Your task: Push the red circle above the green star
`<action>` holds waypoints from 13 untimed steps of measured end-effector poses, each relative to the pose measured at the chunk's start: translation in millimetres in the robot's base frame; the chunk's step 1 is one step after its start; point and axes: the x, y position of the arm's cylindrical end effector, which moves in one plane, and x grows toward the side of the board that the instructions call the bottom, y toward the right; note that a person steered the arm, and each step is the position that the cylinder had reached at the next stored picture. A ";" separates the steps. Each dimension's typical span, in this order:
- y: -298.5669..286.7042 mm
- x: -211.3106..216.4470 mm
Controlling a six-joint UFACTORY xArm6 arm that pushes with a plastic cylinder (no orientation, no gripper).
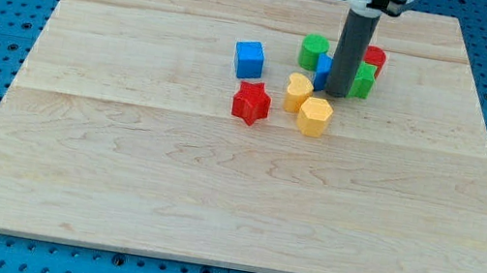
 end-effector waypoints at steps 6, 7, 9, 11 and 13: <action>135.4 -15.3; 161.8 -85.1; 69.8 -83.1; 46.9 -90.5; 34.0 -108.0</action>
